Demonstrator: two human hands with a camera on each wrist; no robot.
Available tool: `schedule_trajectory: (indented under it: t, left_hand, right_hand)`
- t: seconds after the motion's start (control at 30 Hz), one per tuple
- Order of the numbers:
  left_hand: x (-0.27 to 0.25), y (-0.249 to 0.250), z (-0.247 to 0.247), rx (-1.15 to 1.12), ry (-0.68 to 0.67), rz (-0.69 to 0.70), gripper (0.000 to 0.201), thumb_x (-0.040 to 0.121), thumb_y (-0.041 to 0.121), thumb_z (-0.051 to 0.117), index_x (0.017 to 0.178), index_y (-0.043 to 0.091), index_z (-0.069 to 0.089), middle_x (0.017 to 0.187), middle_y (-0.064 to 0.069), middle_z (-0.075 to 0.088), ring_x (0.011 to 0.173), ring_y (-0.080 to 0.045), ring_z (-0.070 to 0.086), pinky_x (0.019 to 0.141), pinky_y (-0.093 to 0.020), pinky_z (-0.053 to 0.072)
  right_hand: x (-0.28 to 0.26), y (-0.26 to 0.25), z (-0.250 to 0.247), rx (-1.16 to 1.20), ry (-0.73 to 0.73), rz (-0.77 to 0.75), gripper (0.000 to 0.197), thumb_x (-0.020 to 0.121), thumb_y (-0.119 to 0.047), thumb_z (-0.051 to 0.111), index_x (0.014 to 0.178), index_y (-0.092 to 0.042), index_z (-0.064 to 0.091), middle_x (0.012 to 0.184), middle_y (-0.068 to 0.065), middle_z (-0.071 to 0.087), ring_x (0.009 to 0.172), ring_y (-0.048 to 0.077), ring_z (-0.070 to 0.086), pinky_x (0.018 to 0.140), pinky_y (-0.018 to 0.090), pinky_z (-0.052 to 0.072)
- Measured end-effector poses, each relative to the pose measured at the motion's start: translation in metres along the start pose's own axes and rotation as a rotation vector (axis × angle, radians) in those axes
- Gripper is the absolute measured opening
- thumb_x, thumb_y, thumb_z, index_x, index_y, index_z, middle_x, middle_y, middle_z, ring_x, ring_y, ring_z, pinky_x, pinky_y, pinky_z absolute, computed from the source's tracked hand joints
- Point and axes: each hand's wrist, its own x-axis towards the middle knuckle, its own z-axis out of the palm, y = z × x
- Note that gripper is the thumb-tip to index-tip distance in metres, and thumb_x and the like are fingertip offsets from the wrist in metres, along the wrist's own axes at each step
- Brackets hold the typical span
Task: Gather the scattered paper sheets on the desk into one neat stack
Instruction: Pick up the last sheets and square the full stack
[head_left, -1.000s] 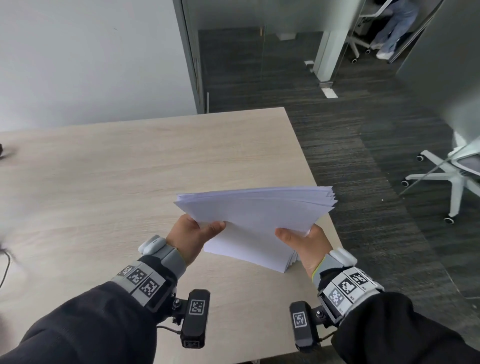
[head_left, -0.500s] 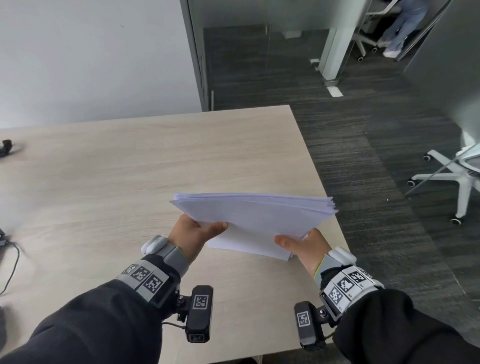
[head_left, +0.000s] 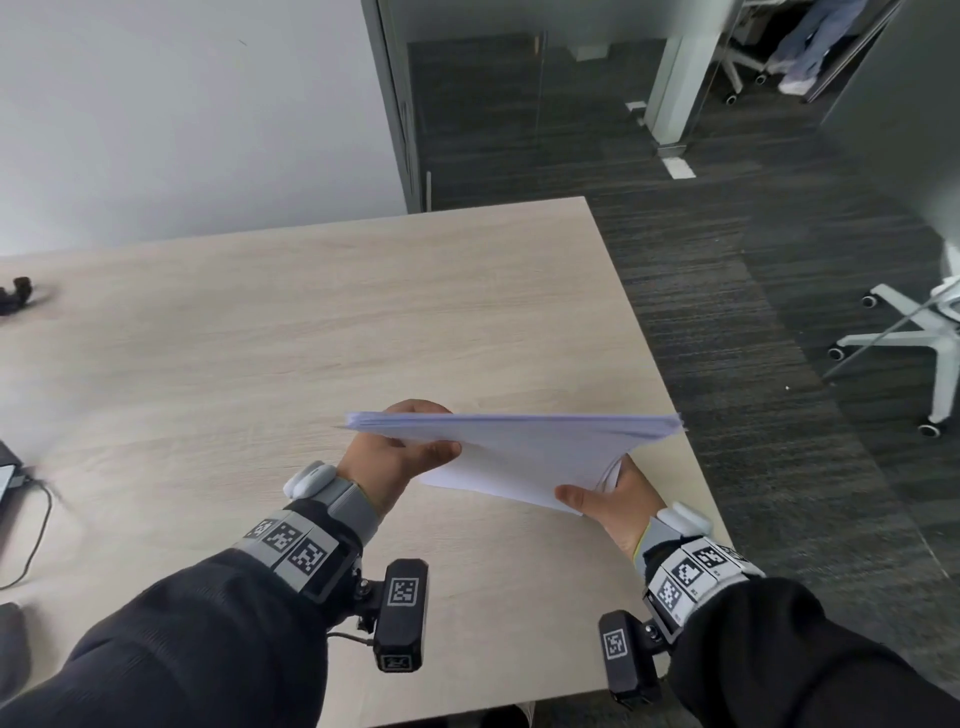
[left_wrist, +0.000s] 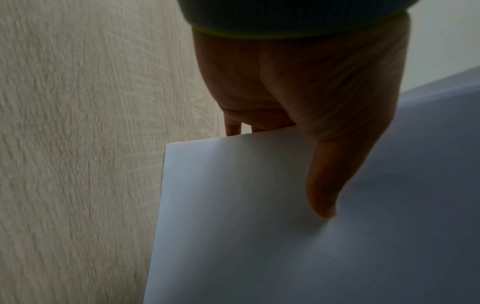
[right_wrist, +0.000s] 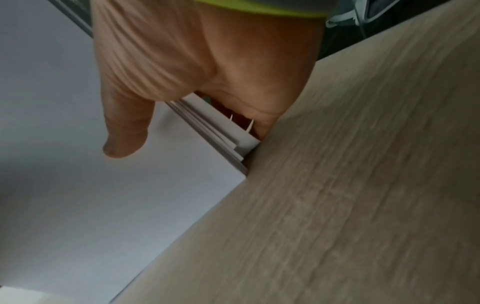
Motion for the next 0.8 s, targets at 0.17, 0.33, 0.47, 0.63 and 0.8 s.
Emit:
schedule_trajectory:
  t: [0.17,0.33,0.47,0.63,0.8]
  left_hand:
    - [0.01,-0.003,0.002,-0.045,0.016,0.03,0.014,0.055,0.022,0.078,0.068,0.027,0.077,0.075,0.0,0.074,0.071,-0.016,0.067,0.066,-0.03,0.053]
    - [0.01,-0.002,0.003,-0.178,0.032,-0.028,0.021,0.067,0.008,0.085,0.084,0.02,0.08,0.095,-0.004,0.079,0.091,-0.02,0.073,0.083,-0.034,0.053]
    - [0.016,0.004,0.008,-0.314,0.047,-0.018,0.027,0.064,0.007,0.082,0.088,0.021,0.083,0.101,-0.009,0.078,0.099,-0.025,0.073,0.084,-0.031,0.057]
    - [0.019,0.008,0.006,-0.292,0.032,-0.01,0.029,0.059,0.011,0.086,0.086,0.021,0.083,0.098,-0.008,0.079,0.095,-0.022,0.074,0.084,-0.032,0.056]
    - [0.012,0.002,0.004,-0.23,0.011,-0.016,0.038,0.053,0.026,0.088,0.09,0.026,0.083,0.103,-0.008,0.078,0.101,-0.027,0.073,0.095,-0.042,0.053]
  right_hand:
    - [-0.004,-0.006,0.003,-0.189,0.039,-0.046,0.042,0.084,-0.021,0.077,0.113,-0.029,0.047,0.095,-0.021,0.05,0.089,0.002,0.049,0.085,0.013,0.032]
    - [0.006,0.01,-0.011,-0.393,0.034,0.095,0.022,0.087,-0.015,0.06,0.074,-0.031,0.051,0.071,-0.001,0.057,0.065,0.017,0.053,0.056,0.024,0.038]
    - [0.008,0.011,-0.02,-0.439,0.071,0.115,0.015,0.088,-0.029,0.061,0.076,-0.022,0.066,0.077,0.008,0.069,0.069,0.024,0.061,0.062,0.03,0.045]
    - [0.012,0.006,-0.022,-0.512,0.059,0.123,0.014,0.092,-0.028,0.059,0.084,-0.022,0.069,0.081,0.001,0.071,0.079,0.024,0.066,0.066,0.027,0.047]
    - [0.01,0.004,-0.023,-0.577,0.014,0.152,0.015,0.092,-0.029,0.058,0.089,-0.029,0.073,0.086,-0.003,0.072,0.082,0.02,0.065,0.074,0.029,0.05]
